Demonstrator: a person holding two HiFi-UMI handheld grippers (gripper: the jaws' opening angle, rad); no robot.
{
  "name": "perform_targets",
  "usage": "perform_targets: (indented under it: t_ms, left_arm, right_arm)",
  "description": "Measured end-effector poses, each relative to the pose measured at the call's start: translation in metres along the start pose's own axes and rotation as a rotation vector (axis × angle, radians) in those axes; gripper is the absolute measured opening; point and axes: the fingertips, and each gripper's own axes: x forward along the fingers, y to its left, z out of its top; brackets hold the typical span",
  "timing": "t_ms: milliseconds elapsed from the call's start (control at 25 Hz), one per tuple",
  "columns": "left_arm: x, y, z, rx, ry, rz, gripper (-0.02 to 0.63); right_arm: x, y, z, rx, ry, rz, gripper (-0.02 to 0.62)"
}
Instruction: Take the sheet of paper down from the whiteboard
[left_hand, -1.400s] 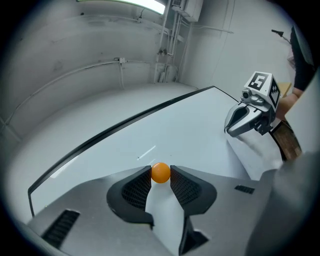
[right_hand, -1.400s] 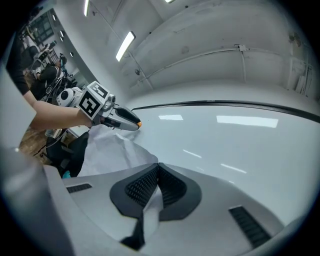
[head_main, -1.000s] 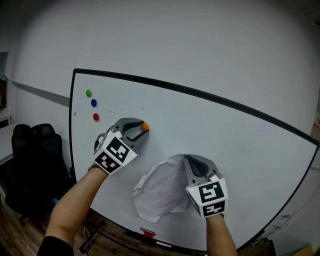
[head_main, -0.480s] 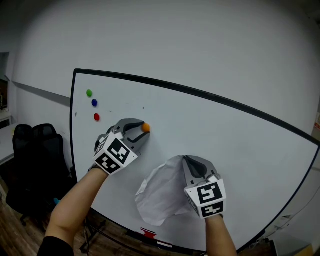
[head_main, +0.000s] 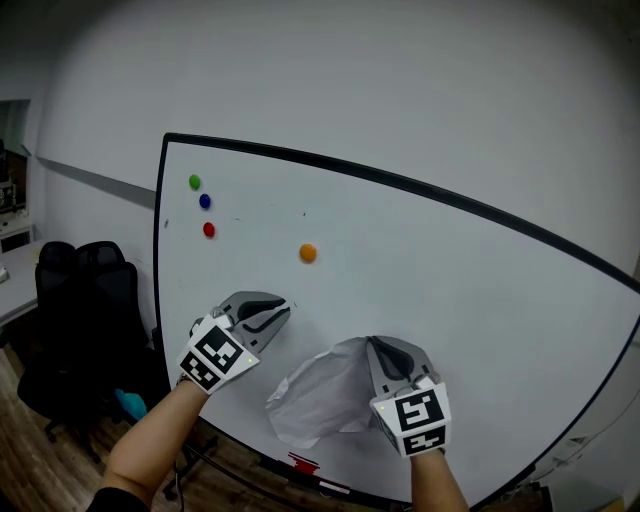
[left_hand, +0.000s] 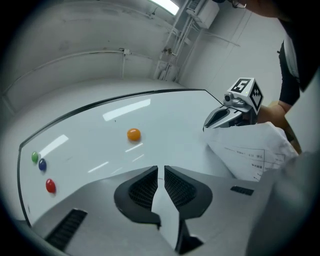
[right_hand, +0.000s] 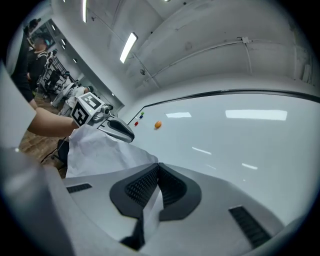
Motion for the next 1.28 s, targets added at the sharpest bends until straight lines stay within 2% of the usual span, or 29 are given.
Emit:
perform_targets:
  t_ms: [160,320,600,720,880,1040,1160,1280]
  left_arm:
    - [-0.021,-0.039,-0.032,-0.066,0.004,-0.055,0.012]
    - [-0.035,-0.075,-0.072,-0.125,0.050,-0.107,0.012]
    - [-0.068,-0.135,-0.120,-0.275,0.061,-0.181,0.012]
    - [-0.084,-0.153,-0.133,-0.334,0.050,-0.189,0.012]
    - [-0.109,-0.191,-0.158,-0.441,0.040,-0.189,0.012]
    - [-0.127,-0.224,-0.188,-0.613,0.083,-0.173,0.012]
    - [-0.139,-0.245,-0.202,-0.678,0.101,-0.160,0.012]
    - [-0.152,-0.274,-0.216,-0.732,0.129,-0.184,0.012]
  right_arm:
    - [-0.011,0.033,-0.025,0.026,0.025,0.056,0.018]
    - [-0.012,0.059,-0.058,0.073,0.065,0.106,0.018]
    - [-0.028,0.107,-0.118,0.170,0.150,0.178,0.018]
    - [-0.038,0.126,-0.146,0.235,0.179,0.203,0.018]
    - [-0.057,0.165,-0.173,0.281,0.167,0.286,0.018]
    - [-0.073,0.205,-0.204,0.331,0.176,0.367,0.018]
    - [-0.085,0.232,-0.228,0.392,0.211,0.415,0.018]
    - [-0.103,0.260,-0.256,0.448,0.255,0.438,0.018]
